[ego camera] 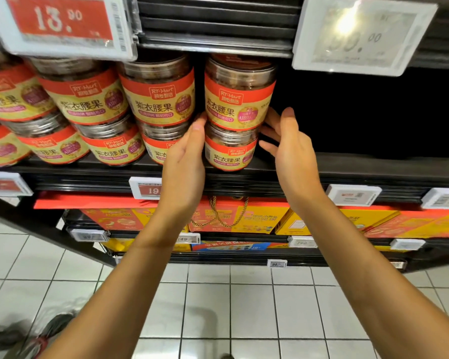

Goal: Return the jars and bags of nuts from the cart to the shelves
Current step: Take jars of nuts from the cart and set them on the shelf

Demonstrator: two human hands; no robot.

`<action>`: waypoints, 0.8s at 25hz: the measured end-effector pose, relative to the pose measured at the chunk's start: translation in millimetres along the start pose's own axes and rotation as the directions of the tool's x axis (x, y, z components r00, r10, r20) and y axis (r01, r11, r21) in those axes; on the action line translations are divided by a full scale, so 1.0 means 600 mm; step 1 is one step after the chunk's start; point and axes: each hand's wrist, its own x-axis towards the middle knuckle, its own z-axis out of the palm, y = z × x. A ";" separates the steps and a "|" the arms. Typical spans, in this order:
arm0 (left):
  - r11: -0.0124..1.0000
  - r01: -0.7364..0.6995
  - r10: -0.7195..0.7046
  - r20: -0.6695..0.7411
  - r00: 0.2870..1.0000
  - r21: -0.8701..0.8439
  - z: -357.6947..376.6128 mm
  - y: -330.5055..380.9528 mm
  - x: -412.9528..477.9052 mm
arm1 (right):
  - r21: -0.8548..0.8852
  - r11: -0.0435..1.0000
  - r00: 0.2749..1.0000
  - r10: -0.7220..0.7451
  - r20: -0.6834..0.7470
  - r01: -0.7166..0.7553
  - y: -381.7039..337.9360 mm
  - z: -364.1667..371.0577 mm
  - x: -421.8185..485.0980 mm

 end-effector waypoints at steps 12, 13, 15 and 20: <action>0.977 -0.041 0.065 -0.111 0.992 0.209 0.021 0.022 -0.017 | 0.040 0.999 0.998 0.028 -0.049 -0.026 -0.005 0.005 0.033; 0.984 -0.045 0.063 -0.103 0.993 0.174 0.024 0.026 -0.015 | 0.105 0.994 0.999 0.027 -0.023 -0.025 -0.006 0.005 0.033; 0.994 -0.046 0.054 -0.085 0.995 0.096 0.022 0.029 -0.017 | 0.169 0.986 1.000 0.009 0.008 -0.010 -0.004 0.006 0.027; 0.992 -0.111 0.110 0.011 0.994 0.053 0.005 0.018 -0.034 | 0.279 0.960 0.999 -0.025 0.027 0.016 0.004 0.012 0.027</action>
